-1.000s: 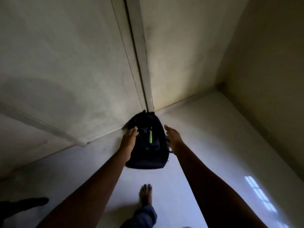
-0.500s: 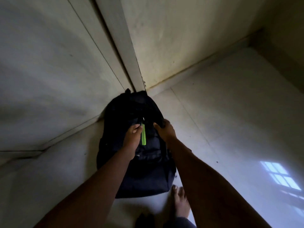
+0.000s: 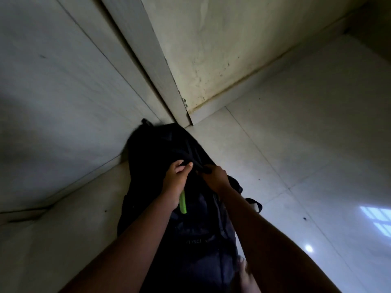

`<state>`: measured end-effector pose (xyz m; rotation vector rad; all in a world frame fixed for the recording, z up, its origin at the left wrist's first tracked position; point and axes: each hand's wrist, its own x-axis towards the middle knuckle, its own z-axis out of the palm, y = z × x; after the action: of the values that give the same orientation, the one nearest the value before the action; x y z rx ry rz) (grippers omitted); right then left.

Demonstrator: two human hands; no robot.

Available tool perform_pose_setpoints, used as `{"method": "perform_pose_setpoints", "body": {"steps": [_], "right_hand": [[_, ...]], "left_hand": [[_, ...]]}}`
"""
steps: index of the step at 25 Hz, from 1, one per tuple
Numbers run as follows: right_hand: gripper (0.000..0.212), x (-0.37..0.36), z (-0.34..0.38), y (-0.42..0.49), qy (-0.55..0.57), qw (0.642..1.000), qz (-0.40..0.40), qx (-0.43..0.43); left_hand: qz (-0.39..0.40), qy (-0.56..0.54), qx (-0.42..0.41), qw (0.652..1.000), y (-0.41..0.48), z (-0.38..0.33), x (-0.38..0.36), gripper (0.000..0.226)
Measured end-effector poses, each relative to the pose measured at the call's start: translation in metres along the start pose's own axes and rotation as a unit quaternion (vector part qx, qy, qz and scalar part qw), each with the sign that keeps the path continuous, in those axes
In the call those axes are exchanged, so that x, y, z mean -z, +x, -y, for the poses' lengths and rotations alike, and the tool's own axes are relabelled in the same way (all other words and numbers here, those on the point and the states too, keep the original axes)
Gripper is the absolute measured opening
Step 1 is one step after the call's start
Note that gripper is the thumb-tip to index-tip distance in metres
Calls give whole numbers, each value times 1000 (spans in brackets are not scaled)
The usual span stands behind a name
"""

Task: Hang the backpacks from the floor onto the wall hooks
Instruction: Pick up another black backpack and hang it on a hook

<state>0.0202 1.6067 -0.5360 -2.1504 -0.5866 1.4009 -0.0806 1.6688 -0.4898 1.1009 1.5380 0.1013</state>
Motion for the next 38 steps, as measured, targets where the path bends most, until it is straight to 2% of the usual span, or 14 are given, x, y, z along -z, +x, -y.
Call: {"method": "perform_pose_setpoints", "body": {"steps": [3,5,7,9,11,14,18,24,26,29,30,32,35,38], "right_hand": [[34,34,37,-94,33,999,-19,34],[29,63,66,-157,43,997,-28,52],[29,86,95,-217,32,997,-24,73],[29,103,122,-272,-20,995,-6,93],[29,117,144,-322,-38,993,-5,114],[29,136,172,-394,-67,985,-60,149],[30,149,199,-501,10,979,-112,173],[26,157,191,-614,126,946,-227,192],[30,160,185,-640,68,940,-250,222],[45,160,170,-655,-166,912,-253,276],[51,159,163,-657,-245,900,-241,266],[49,155,143,-663,-353,880,-234,215],[27,155,117,-674,-386,850,-304,191],[13,150,107,-689,-317,856,-306,269]], "left_hand": [[-20,-34,23,999,-79,-39,9,93],[-19,-29,45,998,-132,-71,13,104],[-41,-7,28,999,-175,-96,23,91],[-62,-5,-11,998,-213,-114,40,58],[-48,7,-28,998,-259,-122,60,39],[-16,38,-78,996,-324,-129,87,33],[37,131,-180,974,-423,-157,111,33],[16,322,-356,877,-506,-160,141,37],[29,341,-391,854,-521,-163,152,37],[68,370,-430,821,-547,-160,155,33],[76,374,-441,812,-557,-156,153,32],[97,345,-441,823,-578,-142,143,30],[92,348,-459,812,-609,-120,125,32],[102,436,-486,751,-636,-99,110,51]]}}
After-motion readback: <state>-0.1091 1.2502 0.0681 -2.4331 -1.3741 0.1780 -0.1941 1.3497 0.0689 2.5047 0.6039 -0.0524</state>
